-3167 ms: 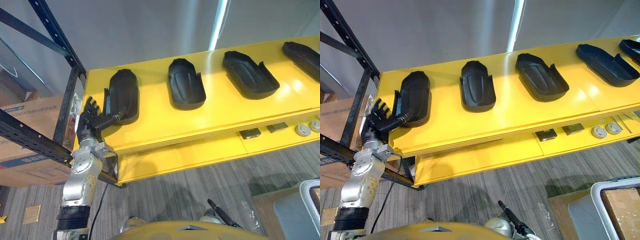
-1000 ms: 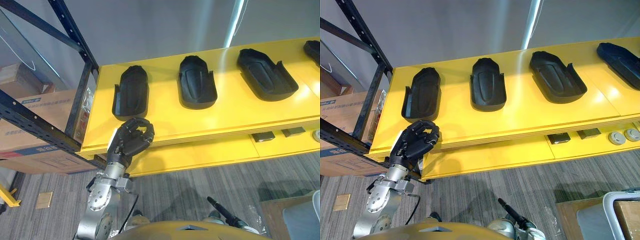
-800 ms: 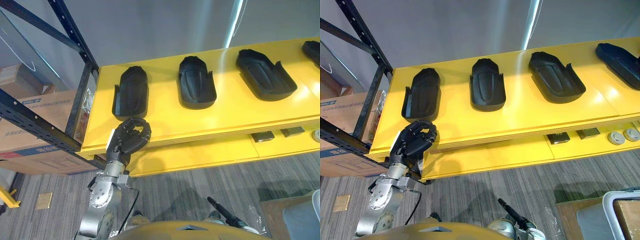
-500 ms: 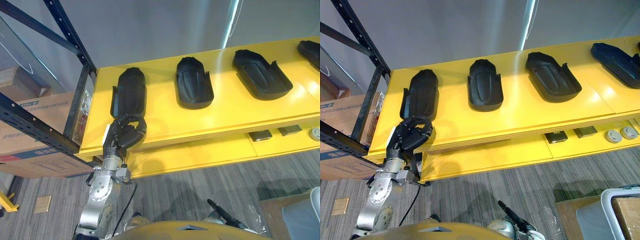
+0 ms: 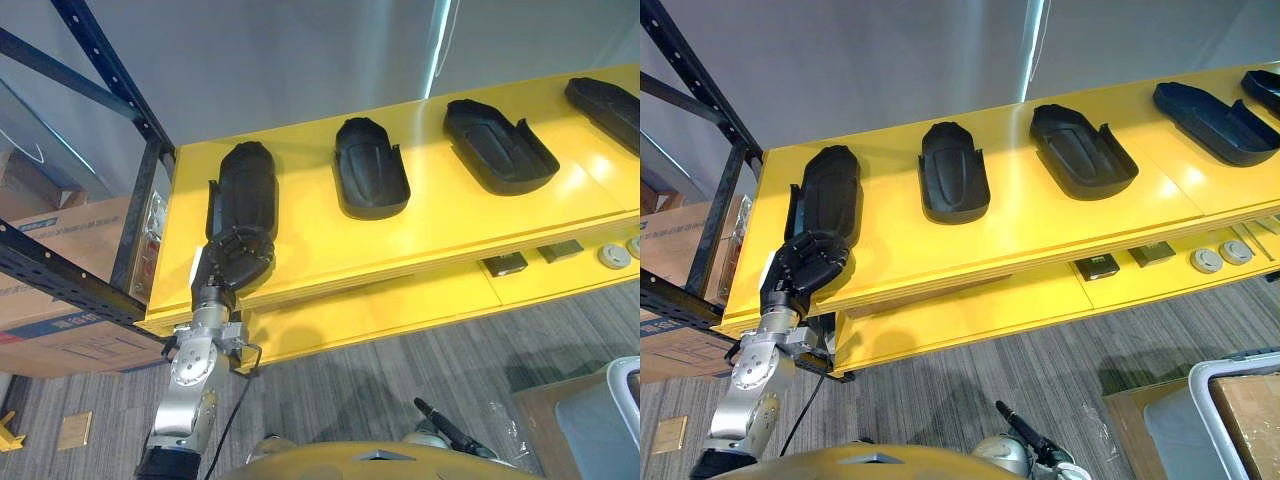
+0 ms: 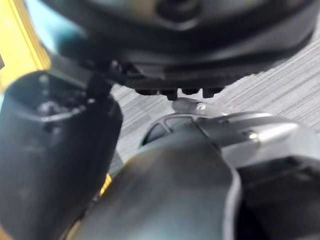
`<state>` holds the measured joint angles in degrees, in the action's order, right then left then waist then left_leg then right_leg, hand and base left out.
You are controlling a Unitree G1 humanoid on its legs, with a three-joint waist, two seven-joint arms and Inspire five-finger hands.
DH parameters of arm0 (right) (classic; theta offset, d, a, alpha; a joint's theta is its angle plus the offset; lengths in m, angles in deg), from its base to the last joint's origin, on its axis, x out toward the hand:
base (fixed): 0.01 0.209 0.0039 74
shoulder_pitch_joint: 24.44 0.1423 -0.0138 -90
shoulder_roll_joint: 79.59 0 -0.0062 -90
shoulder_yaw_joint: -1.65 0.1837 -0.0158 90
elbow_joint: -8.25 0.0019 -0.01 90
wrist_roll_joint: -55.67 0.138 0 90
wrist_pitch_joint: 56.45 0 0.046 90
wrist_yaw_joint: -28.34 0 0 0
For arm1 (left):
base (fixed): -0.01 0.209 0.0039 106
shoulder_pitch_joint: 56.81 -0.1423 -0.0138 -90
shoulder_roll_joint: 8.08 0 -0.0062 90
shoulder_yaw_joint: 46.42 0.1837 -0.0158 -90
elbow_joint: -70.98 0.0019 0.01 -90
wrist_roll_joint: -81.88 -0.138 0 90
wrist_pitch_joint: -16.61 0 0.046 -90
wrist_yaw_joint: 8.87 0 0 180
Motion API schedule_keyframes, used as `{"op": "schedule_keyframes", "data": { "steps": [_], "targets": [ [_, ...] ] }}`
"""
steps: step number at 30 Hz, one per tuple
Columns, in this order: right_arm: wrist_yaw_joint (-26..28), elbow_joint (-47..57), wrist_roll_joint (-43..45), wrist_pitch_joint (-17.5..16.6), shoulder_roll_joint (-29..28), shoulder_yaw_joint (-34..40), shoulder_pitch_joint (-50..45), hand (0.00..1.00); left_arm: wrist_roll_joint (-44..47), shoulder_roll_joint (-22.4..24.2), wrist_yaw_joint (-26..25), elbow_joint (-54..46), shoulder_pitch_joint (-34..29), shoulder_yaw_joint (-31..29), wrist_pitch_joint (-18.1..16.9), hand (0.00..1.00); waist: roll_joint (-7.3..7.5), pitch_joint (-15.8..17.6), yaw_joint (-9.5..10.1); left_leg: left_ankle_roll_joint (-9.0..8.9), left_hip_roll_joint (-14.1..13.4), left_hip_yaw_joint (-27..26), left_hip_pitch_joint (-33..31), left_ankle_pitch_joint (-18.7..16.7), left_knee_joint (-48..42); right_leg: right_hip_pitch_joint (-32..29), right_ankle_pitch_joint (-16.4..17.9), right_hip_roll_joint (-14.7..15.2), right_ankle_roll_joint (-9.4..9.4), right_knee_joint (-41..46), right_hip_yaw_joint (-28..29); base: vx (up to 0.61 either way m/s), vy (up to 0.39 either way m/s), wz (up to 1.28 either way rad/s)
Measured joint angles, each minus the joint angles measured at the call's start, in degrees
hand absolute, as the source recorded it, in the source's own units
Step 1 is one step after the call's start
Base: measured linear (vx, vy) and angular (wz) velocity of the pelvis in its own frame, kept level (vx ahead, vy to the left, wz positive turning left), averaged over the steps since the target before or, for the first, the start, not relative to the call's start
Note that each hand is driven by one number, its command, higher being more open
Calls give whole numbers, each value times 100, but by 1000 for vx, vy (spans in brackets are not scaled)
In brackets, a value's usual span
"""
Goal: Walk over and take three plastic housings, then place them on the shelf
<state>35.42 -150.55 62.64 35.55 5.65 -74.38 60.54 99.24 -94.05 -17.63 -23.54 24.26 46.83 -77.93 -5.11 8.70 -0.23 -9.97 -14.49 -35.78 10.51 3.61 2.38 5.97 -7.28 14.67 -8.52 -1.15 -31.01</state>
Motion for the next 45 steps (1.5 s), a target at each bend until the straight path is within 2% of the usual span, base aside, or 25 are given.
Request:
{"op": "schedule_keyframes", "data": {
  "steps": [13,25,29,43,45],
  "targets": [
    [18,62,-1,2,-3,0,-87,100,0,0,9,217,225,-31,85,0,5,-12,-9,-15,-12,-83,3,-38,-50,-71,-1,-8,2,16,120,7,10,-3],
    [45,159,-212,6,-27,-5,-93,100,-1,0,-113,559,444,-121,26,0,85,-103,-95,-26,-27,-127,6,-99,-132,-80,-1,-3,1,16,159,3,6,-2],
    [46,159,-217,9,-27,-5,-103,100,-1,0,-136,625,452,-154,-33,0,79,-106,-145,-23,-30,-150,7,-119,-155,-91,-1,0,1,16,175,3,5,-1],
    [56,159,-219,9,-27,-2,-124,100,-1,1,-172,621,448,-158,-37,0,75,-108,-139,-46,-79,-172,-15,-222,-319,-81,-1,-1,1,16,206,2,3,-1],
    [65,158,-217,12,-27,3,-113,100,7,24,-208,338,303,-145,-38,0,81,-100,-134,-46,-81,-171,-20,-223,-320,-82,-1,-1,1,16,201,0,0,0]
  ]
}}
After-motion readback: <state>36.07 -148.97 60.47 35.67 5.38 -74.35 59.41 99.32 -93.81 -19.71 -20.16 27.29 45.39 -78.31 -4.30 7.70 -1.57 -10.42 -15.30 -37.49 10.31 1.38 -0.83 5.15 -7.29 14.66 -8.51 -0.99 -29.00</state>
